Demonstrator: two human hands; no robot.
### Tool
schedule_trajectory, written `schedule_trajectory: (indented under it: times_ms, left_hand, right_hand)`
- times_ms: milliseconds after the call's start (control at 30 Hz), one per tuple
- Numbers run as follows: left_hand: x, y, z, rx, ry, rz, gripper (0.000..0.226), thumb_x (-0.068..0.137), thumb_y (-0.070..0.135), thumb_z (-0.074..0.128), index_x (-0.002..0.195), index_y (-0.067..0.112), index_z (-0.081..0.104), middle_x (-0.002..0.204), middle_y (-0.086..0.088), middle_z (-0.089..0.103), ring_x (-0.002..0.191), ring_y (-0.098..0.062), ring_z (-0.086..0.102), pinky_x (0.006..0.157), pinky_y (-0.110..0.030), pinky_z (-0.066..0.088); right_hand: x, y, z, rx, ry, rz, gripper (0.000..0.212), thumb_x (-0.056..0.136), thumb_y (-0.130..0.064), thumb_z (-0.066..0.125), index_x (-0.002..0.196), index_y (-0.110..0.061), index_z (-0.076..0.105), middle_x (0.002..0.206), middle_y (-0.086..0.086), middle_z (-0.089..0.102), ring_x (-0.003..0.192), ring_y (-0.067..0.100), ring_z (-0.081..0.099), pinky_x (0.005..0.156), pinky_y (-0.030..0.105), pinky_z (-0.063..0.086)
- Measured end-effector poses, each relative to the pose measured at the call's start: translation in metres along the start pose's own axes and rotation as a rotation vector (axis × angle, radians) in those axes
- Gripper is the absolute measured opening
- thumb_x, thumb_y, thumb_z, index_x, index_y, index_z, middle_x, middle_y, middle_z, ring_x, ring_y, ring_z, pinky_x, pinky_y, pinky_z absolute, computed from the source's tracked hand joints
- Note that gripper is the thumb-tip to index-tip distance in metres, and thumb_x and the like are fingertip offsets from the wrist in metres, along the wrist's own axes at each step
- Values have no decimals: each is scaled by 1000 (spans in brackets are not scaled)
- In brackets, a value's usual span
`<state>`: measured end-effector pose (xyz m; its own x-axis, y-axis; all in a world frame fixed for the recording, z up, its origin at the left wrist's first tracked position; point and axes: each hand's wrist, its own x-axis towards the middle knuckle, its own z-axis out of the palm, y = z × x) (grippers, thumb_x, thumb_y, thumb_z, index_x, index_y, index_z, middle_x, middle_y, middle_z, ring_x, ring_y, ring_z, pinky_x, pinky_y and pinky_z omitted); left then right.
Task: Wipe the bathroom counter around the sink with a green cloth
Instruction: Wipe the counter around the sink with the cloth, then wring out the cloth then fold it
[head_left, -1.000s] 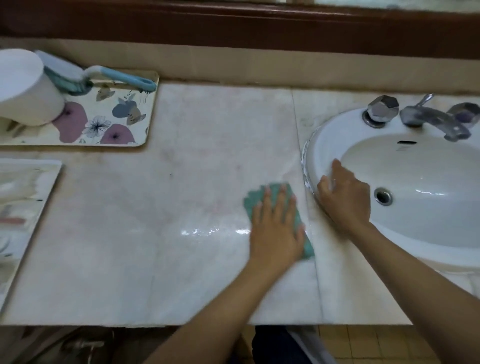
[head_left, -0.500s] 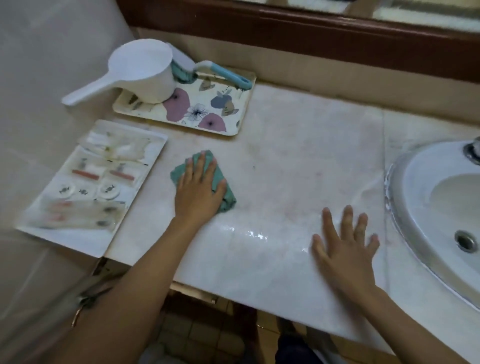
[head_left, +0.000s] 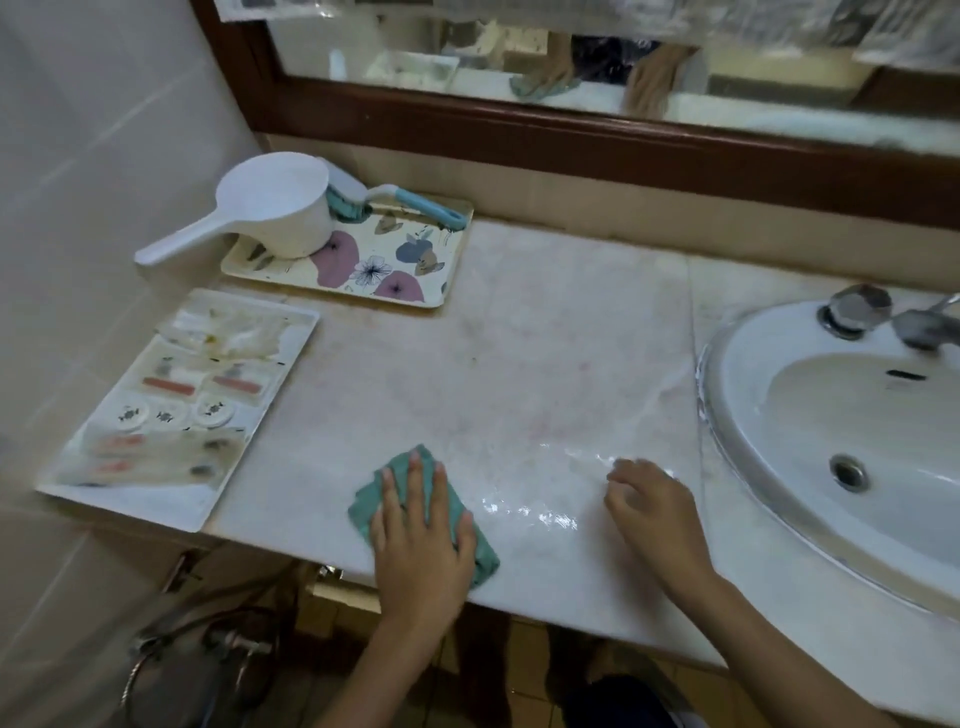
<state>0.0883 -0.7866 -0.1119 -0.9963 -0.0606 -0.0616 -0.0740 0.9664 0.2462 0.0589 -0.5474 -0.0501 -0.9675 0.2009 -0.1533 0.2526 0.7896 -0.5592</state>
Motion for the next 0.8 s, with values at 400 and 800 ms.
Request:
schedule_trajectory:
  times_ms: [400, 800]
  left_hand:
    - [3, 201, 32, -142, -275, 273, 65, 100, 52, 10, 146, 18, 40, 158, -6, 25, 146, -30, 12, 113, -42, 7]
    - [4, 134, -24, -691, -43, 79, 35, 89, 5, 59, 98, 38, 63, 112, 18, 56, 103, -5, 59, 76, -6, 40]
  right_hand:
    - [-40, 85, -60, -31, -22, 108, 35, 90, -9, 50, 122, -16, 63, 120, 2, 63, 111, 16, 51, 90, 21, 39]
    - [-19, 50, -31, -331, -136, 27, 62, 74, -56, 62, 117, -16, 42, 118, 3, 40, 109, 25, 41, 84, 35, 40]
